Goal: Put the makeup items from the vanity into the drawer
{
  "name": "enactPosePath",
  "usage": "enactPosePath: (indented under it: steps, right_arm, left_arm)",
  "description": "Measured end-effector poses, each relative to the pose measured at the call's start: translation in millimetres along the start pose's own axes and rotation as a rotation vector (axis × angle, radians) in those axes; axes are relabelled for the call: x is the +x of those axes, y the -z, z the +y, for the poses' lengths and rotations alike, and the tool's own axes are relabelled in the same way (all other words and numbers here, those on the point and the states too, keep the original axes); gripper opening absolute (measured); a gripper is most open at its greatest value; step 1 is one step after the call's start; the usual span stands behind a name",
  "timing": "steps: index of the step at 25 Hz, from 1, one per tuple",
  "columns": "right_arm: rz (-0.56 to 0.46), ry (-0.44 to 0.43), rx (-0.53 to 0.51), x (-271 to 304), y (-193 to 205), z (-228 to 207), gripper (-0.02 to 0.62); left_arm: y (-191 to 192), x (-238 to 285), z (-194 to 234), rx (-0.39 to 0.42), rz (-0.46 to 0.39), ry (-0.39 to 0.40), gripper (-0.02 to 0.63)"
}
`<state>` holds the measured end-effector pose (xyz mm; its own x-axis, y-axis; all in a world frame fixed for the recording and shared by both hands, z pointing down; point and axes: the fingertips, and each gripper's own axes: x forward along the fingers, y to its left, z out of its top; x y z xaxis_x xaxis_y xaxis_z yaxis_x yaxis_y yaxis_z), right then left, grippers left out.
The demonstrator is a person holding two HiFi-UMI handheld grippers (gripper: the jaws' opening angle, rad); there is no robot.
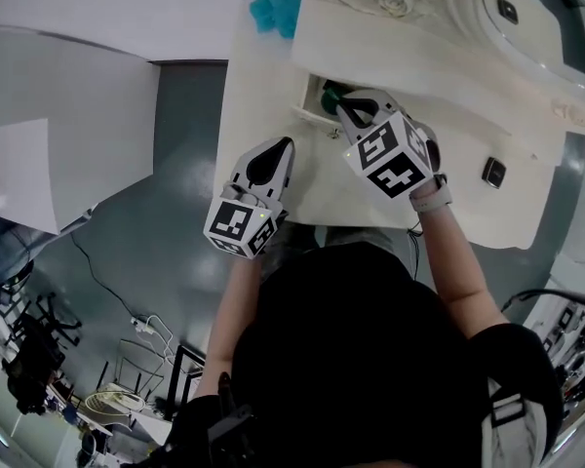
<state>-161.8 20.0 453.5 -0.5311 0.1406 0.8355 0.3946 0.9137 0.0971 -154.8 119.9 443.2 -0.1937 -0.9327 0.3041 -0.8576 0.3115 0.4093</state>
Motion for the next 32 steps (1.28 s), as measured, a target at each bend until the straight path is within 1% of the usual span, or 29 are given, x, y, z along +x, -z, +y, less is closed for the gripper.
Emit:
enactPosePath:
  steps: [8, 14, 18, 20, 23, 25, 28, 30, 32]
  right_arm:
    - [0.031, -0.003, -0.06, 20.5, -10.8, 6.7, 0.023]
    - [0.022, 0.005, -0.066, 23.9, -16.2, 7.0, 0.025]
    - [-0.002, -0.009, -0.049, 19.2, -18.0, 8.9, 0.025]
    - [-0.024, -0.008, -0.036, 13.9, -19.7, 8.5, 0.025]
    - [-0.06, 0.014, -0.029, 3.4, -19.4, 4.8, 0.025]
    - [-0.105, 0.011, -0.024, -6.3, -19.9, 4.9, 0.023]
    - [-0.184, -0.007, 0.012, -23.5, -19.3, 6.1, 0.023]
    - [-0.195, 0.003, 0.021, -33.3, -12.5, 3.7, 0.023]
    - [-0.184, 0.018, 0.019, -41.1, -1.4, 1.6, 0.023]
  left_arm:
    - [0.4, -14.1, 21.5, -0.016, -0.011, -0.041, 0.014]
    - [-0.9, -14.7, 24.7, -0.015, -0.011, -0.039, 0.014]
    - [-2.4, -12.6, 21.5, -0.007, -0.009, -0.028, 0.014]
    - [-3.3, -10.7, 18.4, 0.001, -0.005, -0.02, 0.014]
    - [-4.6, -4.1, 10.2, 0.012, 0.002, 0.007, 0.014]
    - [-5.3, 2.0, 2.0, 0.02, 0.008, 0.033, 0.014]
    - [-6.5, 12.3, -12.5, 0.038, 0.019, 0.07, 0.014]
    - [-7.6, 20.0, -23.7, 0.052, 0.024, 0.094, 0.014]
    - [-6.9, 27.3, -36.0, 0.063, 0.033, 0.119, 0.014]
